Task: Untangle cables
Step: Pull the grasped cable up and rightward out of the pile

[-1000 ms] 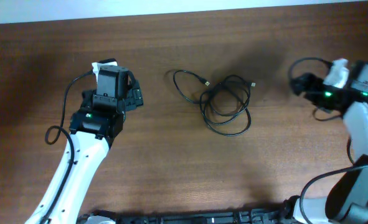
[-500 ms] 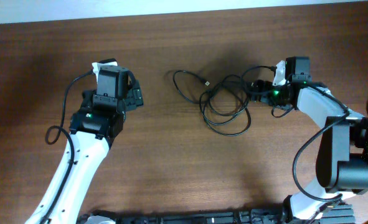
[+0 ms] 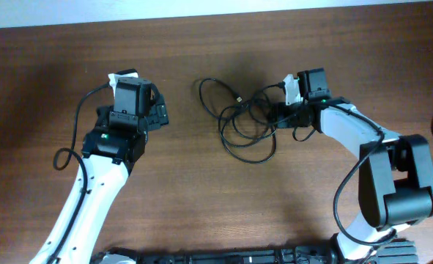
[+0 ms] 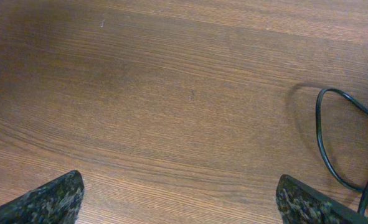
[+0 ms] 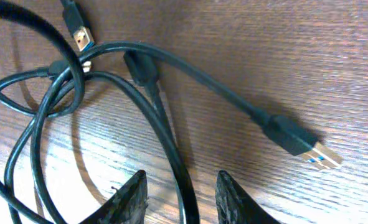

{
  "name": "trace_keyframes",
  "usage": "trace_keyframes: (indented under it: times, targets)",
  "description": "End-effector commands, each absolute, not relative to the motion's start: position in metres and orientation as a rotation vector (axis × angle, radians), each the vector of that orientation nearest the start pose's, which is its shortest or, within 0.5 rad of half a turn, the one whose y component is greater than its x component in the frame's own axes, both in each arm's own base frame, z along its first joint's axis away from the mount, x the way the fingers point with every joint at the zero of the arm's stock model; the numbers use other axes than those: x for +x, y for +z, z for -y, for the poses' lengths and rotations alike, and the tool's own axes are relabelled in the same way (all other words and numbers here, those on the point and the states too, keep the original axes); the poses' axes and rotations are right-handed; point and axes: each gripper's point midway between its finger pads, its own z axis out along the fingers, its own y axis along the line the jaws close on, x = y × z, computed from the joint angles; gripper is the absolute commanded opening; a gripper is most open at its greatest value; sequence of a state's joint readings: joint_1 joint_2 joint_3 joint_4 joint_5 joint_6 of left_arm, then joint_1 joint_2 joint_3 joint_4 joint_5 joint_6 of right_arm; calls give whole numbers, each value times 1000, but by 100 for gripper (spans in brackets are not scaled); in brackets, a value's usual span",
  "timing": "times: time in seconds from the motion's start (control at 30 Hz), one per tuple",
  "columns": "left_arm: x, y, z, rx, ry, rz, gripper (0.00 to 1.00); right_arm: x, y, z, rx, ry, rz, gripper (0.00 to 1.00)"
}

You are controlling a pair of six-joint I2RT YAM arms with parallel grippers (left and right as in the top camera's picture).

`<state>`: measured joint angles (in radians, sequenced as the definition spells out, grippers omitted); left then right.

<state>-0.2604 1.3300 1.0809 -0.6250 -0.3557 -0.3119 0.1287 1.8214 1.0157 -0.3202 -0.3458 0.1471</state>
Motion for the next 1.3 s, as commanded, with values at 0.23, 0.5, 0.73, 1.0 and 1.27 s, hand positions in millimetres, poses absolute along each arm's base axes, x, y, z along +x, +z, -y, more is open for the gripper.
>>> trace_keyframes:
  times: [0.23,0.5,0.73,1.0,1.27]
  targets:
    - [364,188,33,-238,161,-2366,99,392,41,-119,-117,575,-2706,4]
    - [364,188,33,-238,161,-2366,99,429,246,-99,-98,452,-2488,4]
    - [364,188,33,-238,161,-2366,99,425,365,-110,-134,476,-2281,4]
    - [364,188,33,-238,161,-2366,99,381,517,-103,32,614,-1951,4]
    - [364,188,33,-238,161,-2366,99,364,438,-107,182,672,-2307,4]
